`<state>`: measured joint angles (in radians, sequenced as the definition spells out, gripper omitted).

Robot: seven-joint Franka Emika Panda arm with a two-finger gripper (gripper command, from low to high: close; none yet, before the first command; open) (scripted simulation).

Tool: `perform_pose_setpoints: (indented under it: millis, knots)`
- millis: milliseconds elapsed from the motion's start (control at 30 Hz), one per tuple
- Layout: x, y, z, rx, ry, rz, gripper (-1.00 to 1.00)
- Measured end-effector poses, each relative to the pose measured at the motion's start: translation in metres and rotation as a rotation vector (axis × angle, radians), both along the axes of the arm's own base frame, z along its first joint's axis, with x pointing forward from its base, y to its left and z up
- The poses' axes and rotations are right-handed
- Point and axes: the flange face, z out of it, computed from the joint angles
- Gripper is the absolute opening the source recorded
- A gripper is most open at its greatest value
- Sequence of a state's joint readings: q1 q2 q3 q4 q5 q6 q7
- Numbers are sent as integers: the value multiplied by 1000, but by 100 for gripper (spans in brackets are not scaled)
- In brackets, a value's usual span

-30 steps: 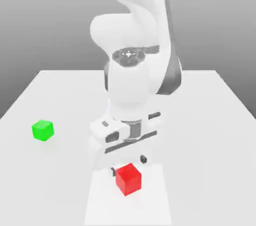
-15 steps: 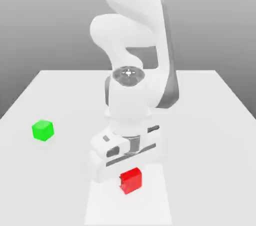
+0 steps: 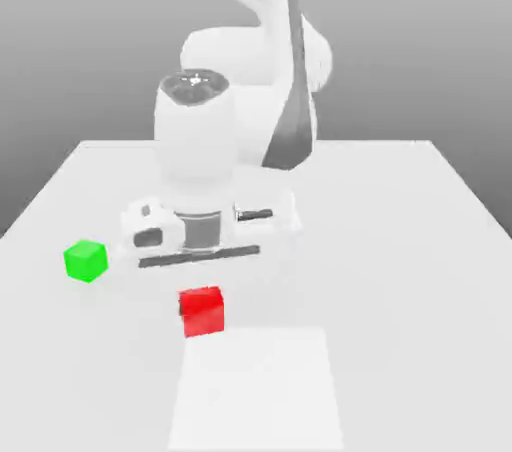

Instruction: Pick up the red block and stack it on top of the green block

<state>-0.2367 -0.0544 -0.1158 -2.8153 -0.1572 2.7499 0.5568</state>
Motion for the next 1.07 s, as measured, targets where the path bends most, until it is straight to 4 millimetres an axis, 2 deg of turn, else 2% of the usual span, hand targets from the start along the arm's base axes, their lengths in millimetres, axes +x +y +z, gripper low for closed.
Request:
perform_pose_setpoints:
  millis: [200,367,500,667,700,933,967,1067]
  knots:
    - [-45,-68,11,-23,-7,-385,-100]
    - [-95,-118,19,-27,-20,-726,-100]
    - [-140,-147,24,-17,-33,-998,-100]
    - [-198,-172,28,14,-51,-1336,-100]
    - [-204,-174,24,19,-54,-1371,-100]
    - [-206,-175,-28,27,-57,-1398,-100]
    - [-209,-176,-35,25,-56,-1405,100]
    - [-206,-174,-35,26,-56,-1394,100]
